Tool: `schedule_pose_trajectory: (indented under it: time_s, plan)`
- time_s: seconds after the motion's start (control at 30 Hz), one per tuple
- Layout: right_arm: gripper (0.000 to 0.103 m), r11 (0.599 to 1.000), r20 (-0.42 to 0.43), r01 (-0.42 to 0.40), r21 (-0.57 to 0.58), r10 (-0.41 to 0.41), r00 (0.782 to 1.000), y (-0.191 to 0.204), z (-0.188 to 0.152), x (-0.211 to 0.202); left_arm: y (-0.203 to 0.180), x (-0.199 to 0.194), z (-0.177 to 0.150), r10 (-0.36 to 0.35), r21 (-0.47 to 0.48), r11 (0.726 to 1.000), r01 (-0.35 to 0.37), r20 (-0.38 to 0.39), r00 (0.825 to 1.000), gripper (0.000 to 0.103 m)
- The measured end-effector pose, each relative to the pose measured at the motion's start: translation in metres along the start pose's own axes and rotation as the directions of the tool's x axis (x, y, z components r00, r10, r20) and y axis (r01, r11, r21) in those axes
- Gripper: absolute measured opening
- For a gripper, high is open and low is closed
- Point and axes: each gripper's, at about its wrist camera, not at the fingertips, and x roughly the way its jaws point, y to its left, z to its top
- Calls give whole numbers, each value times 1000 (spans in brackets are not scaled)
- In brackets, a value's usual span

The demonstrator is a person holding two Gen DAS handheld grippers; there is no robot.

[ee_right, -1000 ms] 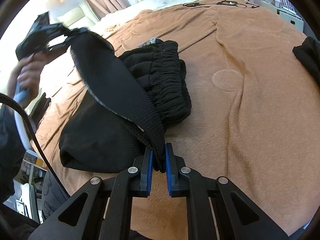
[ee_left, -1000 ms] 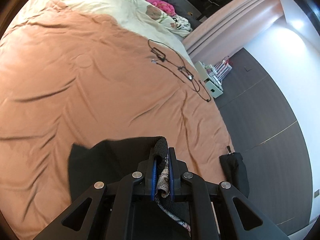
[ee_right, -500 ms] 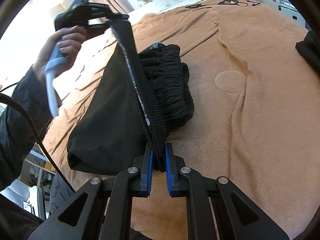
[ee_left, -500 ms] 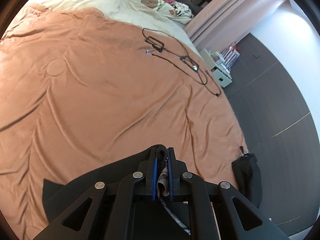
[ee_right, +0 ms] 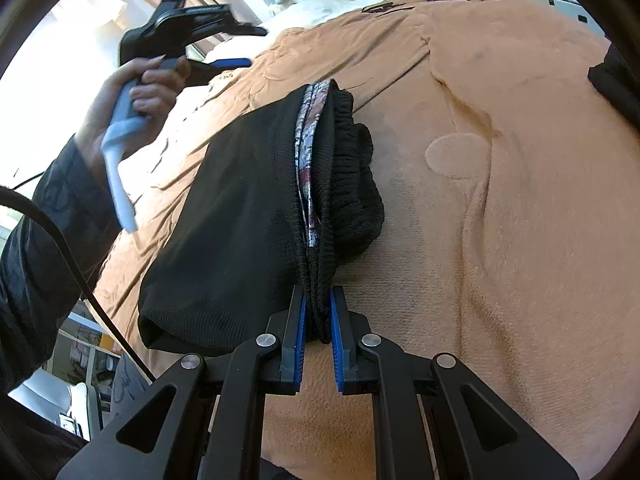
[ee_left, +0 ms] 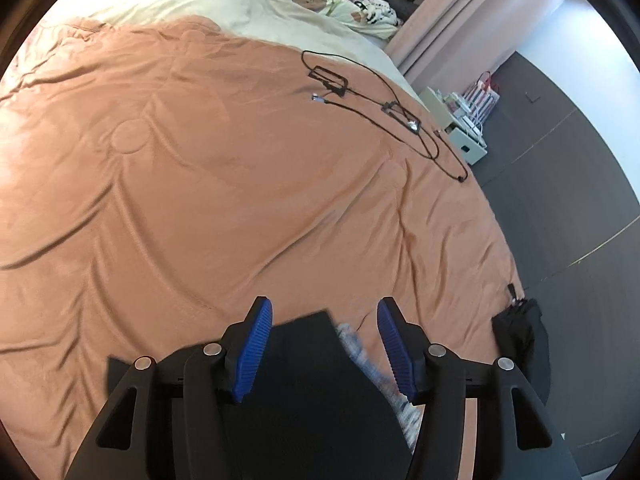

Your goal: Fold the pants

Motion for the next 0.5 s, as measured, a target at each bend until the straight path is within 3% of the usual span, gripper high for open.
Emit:
schedule_pose_trajectory:
  time_s: [0.5]
  plan:
    - [7,989,0,-85,120,86,996,-23,4,-13,53,-81,-89,46,-2,999,-46,-31,998,57]
